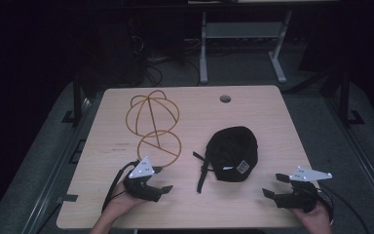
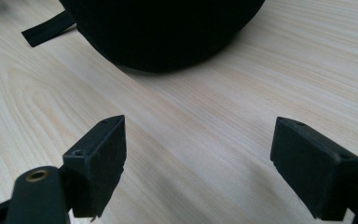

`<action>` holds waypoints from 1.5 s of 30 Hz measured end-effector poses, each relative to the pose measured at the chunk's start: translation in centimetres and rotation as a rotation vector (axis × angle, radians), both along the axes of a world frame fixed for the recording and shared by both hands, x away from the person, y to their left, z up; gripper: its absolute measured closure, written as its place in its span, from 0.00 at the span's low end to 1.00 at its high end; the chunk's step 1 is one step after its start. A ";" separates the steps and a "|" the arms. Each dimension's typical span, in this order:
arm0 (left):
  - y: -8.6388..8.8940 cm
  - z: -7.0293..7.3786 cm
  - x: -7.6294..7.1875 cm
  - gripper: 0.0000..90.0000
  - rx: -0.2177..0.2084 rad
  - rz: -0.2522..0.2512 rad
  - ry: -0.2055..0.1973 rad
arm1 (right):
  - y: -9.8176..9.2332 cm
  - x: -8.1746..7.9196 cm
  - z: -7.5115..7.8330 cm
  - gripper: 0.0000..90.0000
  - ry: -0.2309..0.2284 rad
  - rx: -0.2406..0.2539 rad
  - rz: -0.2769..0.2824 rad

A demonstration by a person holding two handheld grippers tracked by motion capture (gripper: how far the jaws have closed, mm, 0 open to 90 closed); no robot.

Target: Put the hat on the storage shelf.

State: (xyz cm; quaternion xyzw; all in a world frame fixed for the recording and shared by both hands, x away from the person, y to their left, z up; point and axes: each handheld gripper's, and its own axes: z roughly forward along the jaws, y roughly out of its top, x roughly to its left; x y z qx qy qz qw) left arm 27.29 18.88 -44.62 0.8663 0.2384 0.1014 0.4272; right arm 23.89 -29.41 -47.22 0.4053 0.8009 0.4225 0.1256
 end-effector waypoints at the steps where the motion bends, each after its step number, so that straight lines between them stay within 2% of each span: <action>1: 0.0 0.0 0.0 0.26 0.000 0.000 0.000 | 0.0 0.0 0.0 0.20 0.000 0.000 0.000; 7: -1.4 0.7 -0.2 0.26 -0.011 -0.033 -0.004 | -0.2 -0.1 0.1 0.20 -0.007 0.014 -0.003; 18: -4.0 1.1 0.1 0.26 0.009 -0.094 0.008 | -0.5 -0.1 0.2 0.20 -0.011 0.037 -0.016; 30: -7.1 2.4 0.6 0.26 0.000 -0.151 0.002 | -0.6 -0.1 0.1 0.20 -0.009 0.032 -0.013; 35: -8.8 2.8 0.9 0.26 -0.019 -0.174 0.012 | -0.4 -0.1 0.1 0.20 -0.010 0.029 -0.002; 40: -10.3 3.2 1.2 0.27 0.012 -0.209 0.001 | -0.3 0.0 0.1 0.20 -0.007 0.029 0.003; 45: -11.4 3.5 1.6 0.27 0.004 -0.222 0.000 | -0.3 -0.1 0.1 0.20 -0.008 0.028 0.002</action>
